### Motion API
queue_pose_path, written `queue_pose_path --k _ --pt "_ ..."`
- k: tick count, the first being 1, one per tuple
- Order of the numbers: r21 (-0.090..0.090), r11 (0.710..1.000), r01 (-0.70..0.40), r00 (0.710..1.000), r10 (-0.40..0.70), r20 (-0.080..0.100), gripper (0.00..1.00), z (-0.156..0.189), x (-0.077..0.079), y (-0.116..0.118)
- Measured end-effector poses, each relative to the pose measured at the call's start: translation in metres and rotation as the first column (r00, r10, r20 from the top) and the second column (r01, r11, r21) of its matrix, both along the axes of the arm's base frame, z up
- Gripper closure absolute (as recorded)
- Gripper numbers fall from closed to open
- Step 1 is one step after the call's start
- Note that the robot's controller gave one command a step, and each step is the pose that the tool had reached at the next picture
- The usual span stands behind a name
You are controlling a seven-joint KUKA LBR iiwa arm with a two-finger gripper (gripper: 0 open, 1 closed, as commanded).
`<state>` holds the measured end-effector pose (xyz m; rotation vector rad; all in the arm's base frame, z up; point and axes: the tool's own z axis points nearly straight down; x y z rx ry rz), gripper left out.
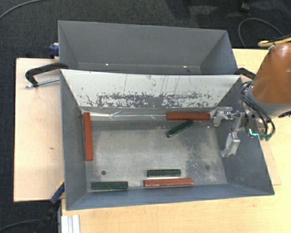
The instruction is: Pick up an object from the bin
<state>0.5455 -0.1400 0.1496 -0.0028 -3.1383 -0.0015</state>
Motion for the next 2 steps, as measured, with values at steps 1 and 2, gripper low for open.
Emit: queue_pose_path --k 1,2 --pt "0.002 0.823 -0.568 0.823 0.568 0.004 0.00 -0.080 -0.046 0.130" --pt "-0.012 0.843 -0.538 0.843 0.538 0.014 0.00 -0.046 0.035 0.053"
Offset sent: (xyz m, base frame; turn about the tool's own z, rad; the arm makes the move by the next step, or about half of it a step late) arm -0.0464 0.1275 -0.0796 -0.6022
